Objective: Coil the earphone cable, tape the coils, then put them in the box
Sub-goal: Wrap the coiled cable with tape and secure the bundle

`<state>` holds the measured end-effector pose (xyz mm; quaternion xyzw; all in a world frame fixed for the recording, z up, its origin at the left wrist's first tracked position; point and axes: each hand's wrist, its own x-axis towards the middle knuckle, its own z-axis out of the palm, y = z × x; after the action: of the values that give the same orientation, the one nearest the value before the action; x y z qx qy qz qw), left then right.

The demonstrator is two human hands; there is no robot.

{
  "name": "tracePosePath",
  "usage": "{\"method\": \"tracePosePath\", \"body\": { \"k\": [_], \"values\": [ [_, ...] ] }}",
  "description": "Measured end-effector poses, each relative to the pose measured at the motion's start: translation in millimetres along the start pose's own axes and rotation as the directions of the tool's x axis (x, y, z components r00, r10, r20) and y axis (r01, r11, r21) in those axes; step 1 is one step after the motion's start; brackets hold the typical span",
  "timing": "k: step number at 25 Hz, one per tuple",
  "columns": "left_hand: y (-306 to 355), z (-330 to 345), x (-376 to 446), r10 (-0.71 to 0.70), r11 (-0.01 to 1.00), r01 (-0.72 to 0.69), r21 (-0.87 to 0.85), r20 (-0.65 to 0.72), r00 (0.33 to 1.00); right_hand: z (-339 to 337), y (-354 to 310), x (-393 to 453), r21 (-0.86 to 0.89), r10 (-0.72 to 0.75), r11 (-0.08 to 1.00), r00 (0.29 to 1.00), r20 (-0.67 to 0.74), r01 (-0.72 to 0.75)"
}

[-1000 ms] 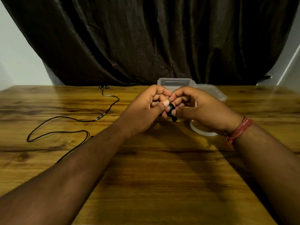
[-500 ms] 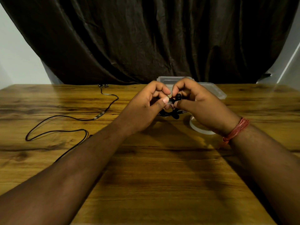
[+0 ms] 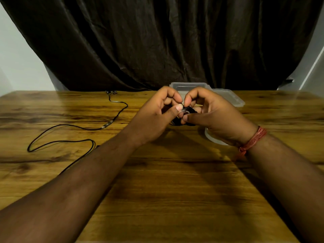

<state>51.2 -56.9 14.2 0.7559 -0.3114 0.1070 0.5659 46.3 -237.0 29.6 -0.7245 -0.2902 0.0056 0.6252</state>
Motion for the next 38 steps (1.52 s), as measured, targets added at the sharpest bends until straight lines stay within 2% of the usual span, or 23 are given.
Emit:
{"method": "tracePosePath", "body": {
  "k": [4,7,11,20,25,29,32,38],
  "values": [
    [-1,-2,0,0.019,0.999,-0.019,0.038,0.02,1.0,-1,0,0,0.066,-0.045,0.997,0.999,-0.011,0.046],
    [2,-1,-1,0.045,0.996,-0.047,0.073,0.023,0.999,-1,-1,0,0.133,-0.02,0.991,0.999,-0.039,0.025],
    [6,2,-4,0.061,0.985,-0.062,0.162,0.01,0.998,-2,-1,0,0.14,-0.006,0.99,0.998,-0.058,0.014],
    [10,3,-5,0.057,0.969,-0.056,0.239,-0.001,0.998,-5,-1,-2,-0.042,-0.014,0.999,0.999,-0.036,0.013],
    [10,3,-7,0.081,0.957,-0.076,0.281,-0.006,0.997,-7,5,2,-0.248,-0.009,0.969,0.999,-0.037,-0.001],
    [6,4,-7,0.091,0.944,-0.079,0.321,-0.023,0.996,-8,8,3,-0.31,0.001,0.951,1.0,-0.013,-0.005],
    [3,6,-5,0.13,0.916,-0.108,0.387,-0.031,0.991,-4,9,5,-0.44,-0.01,0.898,0.999,-0.039,-0.008],
    [2,11,-4,0.203,0.858,-0.167,0.486,-0.02,0.979,-3,11,5,-0.694,-0.092,0.72,0.994,-0.053,0.03]
  ]
}}
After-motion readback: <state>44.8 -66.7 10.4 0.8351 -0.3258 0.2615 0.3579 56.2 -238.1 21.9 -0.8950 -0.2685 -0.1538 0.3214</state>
